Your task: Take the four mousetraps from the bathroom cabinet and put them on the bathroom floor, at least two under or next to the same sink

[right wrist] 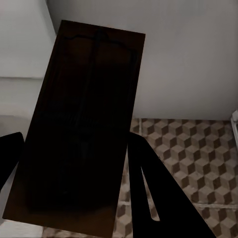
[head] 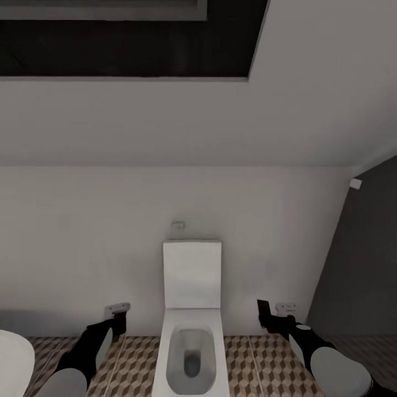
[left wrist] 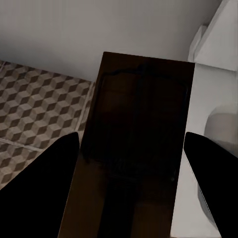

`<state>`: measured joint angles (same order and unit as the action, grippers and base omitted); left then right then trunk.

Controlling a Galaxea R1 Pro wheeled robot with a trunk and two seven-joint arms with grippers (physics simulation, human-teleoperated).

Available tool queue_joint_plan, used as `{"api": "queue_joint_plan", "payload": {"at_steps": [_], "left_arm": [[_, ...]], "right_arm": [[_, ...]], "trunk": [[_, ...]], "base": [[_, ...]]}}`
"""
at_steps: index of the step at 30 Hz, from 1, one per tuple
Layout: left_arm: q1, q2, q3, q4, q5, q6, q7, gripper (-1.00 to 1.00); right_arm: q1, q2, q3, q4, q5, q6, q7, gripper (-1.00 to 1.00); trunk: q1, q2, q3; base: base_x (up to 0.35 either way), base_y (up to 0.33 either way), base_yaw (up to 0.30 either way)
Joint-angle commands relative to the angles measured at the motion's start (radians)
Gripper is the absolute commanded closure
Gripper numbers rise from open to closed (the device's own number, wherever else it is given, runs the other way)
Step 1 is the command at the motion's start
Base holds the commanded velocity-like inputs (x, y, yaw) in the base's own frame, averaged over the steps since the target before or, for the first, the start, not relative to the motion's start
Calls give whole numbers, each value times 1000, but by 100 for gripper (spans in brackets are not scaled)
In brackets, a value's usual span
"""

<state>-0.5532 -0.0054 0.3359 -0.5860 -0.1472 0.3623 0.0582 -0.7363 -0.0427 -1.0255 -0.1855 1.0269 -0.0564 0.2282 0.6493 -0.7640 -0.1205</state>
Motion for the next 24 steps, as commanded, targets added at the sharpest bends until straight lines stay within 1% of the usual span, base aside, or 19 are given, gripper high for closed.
{"api": "queue_joint_plan", "payload": {"at_steps": [1,5,11,12,13,14,15,16,17,18,20,22,24], "left_arm": [[0,0,0,0,0,0,1,100],[0,0,0,0,0,2,1,100],[-1,0,0,0,0,-1,1,100],[-1,-1,0,0,0,-1,1,100],[-1,-1,0,0,0,1,2,100],[0,-2,0,-1,0,2,3,100],[0,-2,0,-1,0,3,3,100],[0,-1,-1,-1,0,5,3,100],[0,0,-1,-1,1,6,2,100],[0,1,-1,-1,0,9,2,100],[-1,3,-1,-1,0,22,0,100],[0,6,-1,0,-1,78,-1,100],[0,11,-1,0,-1,166,-1,100]], "right_arm": [[0,0,0,0,-4,2,4,100],[0,1,0,0,-4,4,4,100],[0,1,1,1,-7,13,4,100],[0,1,1,1,-8,32,4,100],[0,1,1,1,-7,68,5,100],[0,2,1,1,-5,119,9,100],[0,2,1,1,-4,146,9,100],[0,3,1,1,-1,198,11,100],[0,3,1,0,1,233,11,100],[0,3,1,0,3,254,10,100],[0,3,1,0,7,268,7,100],[0,3,1,0,10,262,5,100],[0,3,1,-1,12,236,4,100]], "trunk": [[0,0,0],[0,0,0],[0,0,0],[0,0,0],[0,0,0],[0,0,0],[0,0,0],[0,0,0],[0,0,0],[0,0,0],[0,0,0],[0,0,0],[0,0,0]], "base": [[326,0,0],[219,0,0],[37,0,0],[7,0,0],[5,0,0],[3,0,0],[2,0,0],[2,0,0],[0,0,0],[0,0,0],[0,0,0],[0,0,0],[0,0,0]]}}
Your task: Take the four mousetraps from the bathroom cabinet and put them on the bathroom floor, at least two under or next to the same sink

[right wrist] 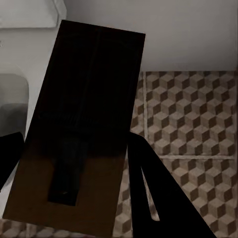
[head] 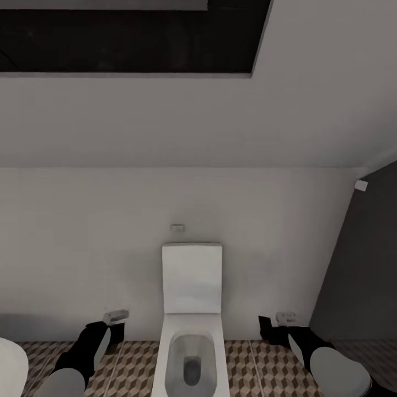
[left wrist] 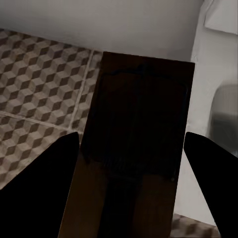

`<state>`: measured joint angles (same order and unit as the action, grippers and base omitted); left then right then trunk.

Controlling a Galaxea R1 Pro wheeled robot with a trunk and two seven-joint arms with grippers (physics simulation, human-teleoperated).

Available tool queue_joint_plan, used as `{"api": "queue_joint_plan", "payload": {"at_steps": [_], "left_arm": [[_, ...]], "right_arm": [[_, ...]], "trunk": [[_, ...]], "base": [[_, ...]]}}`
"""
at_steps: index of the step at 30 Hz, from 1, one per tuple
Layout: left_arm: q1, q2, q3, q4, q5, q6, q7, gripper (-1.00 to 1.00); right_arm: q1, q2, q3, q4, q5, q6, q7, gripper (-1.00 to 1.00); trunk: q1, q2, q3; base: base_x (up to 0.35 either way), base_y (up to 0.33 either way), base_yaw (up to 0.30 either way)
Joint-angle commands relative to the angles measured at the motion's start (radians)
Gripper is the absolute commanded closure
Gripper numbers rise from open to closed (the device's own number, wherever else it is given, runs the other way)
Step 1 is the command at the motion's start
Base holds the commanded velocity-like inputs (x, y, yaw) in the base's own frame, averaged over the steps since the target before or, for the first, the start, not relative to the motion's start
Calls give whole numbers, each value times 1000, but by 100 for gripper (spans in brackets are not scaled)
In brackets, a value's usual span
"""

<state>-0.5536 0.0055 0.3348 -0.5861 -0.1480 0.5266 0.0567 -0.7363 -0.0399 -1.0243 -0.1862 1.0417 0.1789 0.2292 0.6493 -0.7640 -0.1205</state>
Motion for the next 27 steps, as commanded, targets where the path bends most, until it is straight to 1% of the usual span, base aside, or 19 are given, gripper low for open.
{"api": "queue_joint_plan", "payload": {"at_steps": [1,2,3,7,9,12,14,24,27], "left_arm": [[0,0,0,0,1,21,0,100],[0,0,1,0,1,58,-1,100],[0,-1,1,0,2,73,-1,100],[0,-4,1,8,4,103,-5,100],[0,-5,1,22,5,106,-16,100],[0,-2,1,46,4,110,-61,100],[-1,-2,1,53,3,111,-81,100],[-2,-14,1,51,1,109,-87,100],[-2,-16,1,50,2,108,-86,100]], "right_arm": [[0,0,0,0,-3,-7,2,100],[0,-1,0,-1,-2,-21,2,100],[0,-1,0,-1,-2,-27,1,100],[0,-1,0,-1,-1,-36,1,100],[0,-2,0,-1,-1,-38,1,100],[0,-2,0,-1,0,-48,1,100],[0,-2,0,-1,0,-56,1,100],[0,-2,0,0,0,-64,1,100],[0,-3,0,0,-4,-93,2,100]], "trunk": [[0,0,0],[0,0,0],[0,0,0],[0,0,0],[0,0,0],[0,0,0],[0,0,0],[0,0,0],[0,0,0]], "base": [[0,0,0],[0,0,0],[0,0,0],[0,0,0],[0,0,0],[0,0,0],[0,0,0],[0,0,0],[0,0,0]]}}
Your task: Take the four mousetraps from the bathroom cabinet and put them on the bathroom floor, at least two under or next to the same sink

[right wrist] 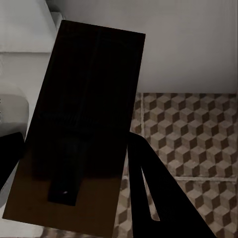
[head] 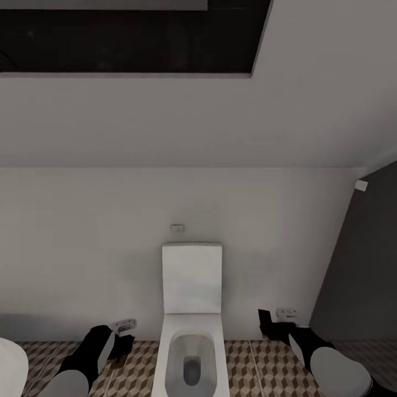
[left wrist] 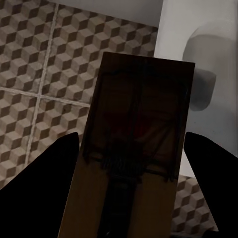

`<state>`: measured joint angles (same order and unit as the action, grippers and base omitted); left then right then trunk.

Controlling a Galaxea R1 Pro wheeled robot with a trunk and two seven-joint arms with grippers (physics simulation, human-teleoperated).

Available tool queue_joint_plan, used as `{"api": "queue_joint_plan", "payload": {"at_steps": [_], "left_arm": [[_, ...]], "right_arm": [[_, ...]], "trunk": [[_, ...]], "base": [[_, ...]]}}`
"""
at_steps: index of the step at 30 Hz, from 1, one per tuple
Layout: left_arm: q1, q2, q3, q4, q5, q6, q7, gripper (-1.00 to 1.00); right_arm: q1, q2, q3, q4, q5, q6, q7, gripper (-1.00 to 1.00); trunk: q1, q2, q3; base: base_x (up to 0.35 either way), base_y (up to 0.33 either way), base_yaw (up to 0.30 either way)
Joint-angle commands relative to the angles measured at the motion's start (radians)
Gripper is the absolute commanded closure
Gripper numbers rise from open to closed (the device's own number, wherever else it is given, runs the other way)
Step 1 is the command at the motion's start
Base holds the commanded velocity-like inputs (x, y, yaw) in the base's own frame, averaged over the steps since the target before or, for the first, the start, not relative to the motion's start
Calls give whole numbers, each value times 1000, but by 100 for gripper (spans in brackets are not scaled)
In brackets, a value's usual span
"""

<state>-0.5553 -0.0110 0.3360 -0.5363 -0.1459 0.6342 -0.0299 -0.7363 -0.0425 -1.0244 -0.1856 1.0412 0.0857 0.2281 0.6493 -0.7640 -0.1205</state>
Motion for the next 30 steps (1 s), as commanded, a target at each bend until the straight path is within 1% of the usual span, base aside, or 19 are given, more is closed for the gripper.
{"api": "queue_joint_plan", "payload": {"at_steps": [1,7,17,24,30], "left_arm": [[0,0,0,0,0,0,0,100],[0,-1,0,-1,0,-1,2,100],[0,-2,0,-1,0,-2,3,100],[0,-3,0,1,0,-8,8,100],[0,-2,0,0,0,-8,8,100]], "right_arm": [[0,0,0,0,-5,-14,3,100],[0,0,0,0,-9,-44,5,100],[0,0,0,0,-6,-46,5,100],[0,0,0,1,-6,-46,5,100],[0,0,0,1,-6,-46,5,100]], "trunk": [[0,0,0],[0,0,0],[0,0,0],[0,0,0],[0,0,0]], "base": [[0,0,0],[0,0,0],[2,0,0],[210,0,0],[60,0,0]]}}
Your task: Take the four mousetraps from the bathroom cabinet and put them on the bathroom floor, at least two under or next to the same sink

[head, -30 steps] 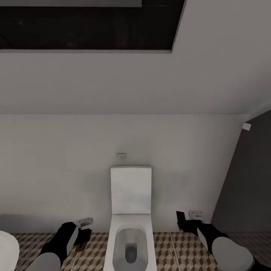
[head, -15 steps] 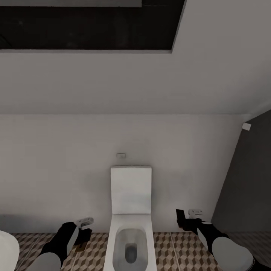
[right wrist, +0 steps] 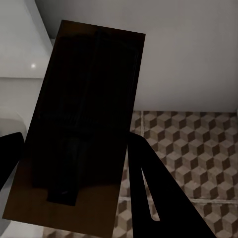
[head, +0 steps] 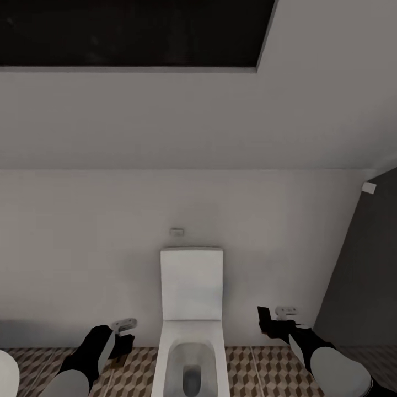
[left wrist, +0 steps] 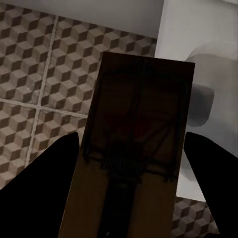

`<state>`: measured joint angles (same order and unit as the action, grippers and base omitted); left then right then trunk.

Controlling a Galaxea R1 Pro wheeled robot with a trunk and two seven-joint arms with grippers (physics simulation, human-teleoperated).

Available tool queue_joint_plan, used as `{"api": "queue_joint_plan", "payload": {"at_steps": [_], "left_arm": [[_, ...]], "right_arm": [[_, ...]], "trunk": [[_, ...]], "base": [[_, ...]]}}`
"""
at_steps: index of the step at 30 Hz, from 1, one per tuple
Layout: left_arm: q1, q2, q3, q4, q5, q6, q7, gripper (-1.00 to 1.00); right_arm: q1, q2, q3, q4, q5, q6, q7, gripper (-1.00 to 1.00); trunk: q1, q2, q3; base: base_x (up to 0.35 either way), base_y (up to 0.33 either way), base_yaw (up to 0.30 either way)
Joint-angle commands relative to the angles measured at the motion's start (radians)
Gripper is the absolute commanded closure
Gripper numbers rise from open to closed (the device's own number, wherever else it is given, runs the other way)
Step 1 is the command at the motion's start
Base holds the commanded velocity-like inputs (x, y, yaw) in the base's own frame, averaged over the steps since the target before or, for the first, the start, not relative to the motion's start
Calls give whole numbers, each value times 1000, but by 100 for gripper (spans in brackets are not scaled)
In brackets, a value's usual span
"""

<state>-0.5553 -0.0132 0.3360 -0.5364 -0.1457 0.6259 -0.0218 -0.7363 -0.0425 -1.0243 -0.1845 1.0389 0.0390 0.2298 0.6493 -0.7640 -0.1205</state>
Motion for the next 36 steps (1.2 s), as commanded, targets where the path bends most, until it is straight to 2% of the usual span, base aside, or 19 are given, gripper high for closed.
{"api": "queue_joint_plan", "payload": {"at_steps": [1,19,36], "left_arm": [[0,0,0,0,0,-1,-1,100],[0,5,0,-3,0,0,-7,100],[0,0,0,-1,1,-2,-7,100]], "right_arm": [[0,0,0,0,-3,1,3,100],[0,1,1,0,-3,1,3,100],[0,1,1,0,-3,1,3,100]], "trunk": [[0,0,0],[0,0,0],[65,-119,-53]], "base": [[12,0,0],[1,0,0],[0,0,0]]}}
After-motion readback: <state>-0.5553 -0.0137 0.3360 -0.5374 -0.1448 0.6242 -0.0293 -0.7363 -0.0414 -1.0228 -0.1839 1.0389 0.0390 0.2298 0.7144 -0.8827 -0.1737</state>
